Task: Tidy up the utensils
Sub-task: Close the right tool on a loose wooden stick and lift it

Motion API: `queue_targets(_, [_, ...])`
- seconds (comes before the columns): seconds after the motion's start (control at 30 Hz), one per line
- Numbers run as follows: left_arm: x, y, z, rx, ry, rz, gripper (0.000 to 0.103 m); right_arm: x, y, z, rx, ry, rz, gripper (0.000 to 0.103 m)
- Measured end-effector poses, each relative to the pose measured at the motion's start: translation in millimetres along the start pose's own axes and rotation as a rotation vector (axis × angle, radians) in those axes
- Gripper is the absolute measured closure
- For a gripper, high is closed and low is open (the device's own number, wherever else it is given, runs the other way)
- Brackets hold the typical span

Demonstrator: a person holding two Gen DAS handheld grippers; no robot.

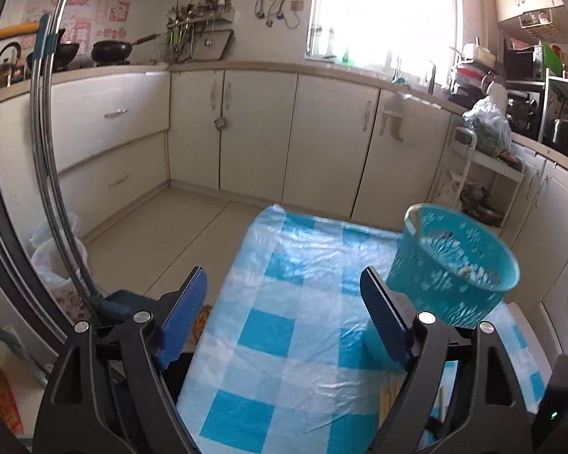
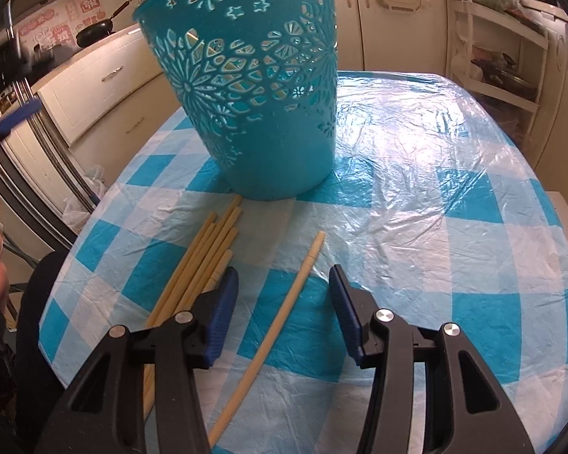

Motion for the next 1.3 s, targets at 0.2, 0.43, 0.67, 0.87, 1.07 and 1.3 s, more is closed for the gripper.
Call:
queue_targets(0.2, [-6.6, 50.8, 53.5, -0.182, -0.006, 0.021, 0.024, 14.2, -5.0, 1.6, -0.015, 0.075, -0.015, 0.092])
queue_targets(0.43, [-3.8, 64.2, 66.7, -0.220, 0.030, 0.022, 0.021, 10.6, -2.6, -0.1, -0.102, 0.043, -0.104, 0.095])
queue_targets(0.67, [5.7, 67.7, 63.5, -0.218, 0.026, 0.069, 0.020, 11.2, -3.1, 0.1, -0.115, 0.049, -0.112, 0.095])
queue_targets(0.87, [9.4, 67.2, 62.1, -0.214, 0.019, 0.083, 0.018, 12.8, 0.6, -0.1, -0.110, 0.060, -0.117, 0.094])
queue_targets(1.07, [12.4, 68.9, 62.8, -0.223, 0.024, 0.096, 0.016, 13.6, -1.4, -6.9, -0.079, 0.045, -0.076, 0.097])
queue_targets(1.3, [16.5, 70.2, 62.8, -0.228, 0.024, 0.115, 0.015, 10.7, 2.1, -1.2, -0.078, 0.104, -0.146, 0.096])
Point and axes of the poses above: each gripper's, at about its wrist camera, not at the fingertips, and z roughly the way its jaws point, x to its right, y to its underside, the point moved 8 cm from there along z, roughly the way its jaws point, and after that the axes turned 4 degrees about -x, right-handed, at the moved point
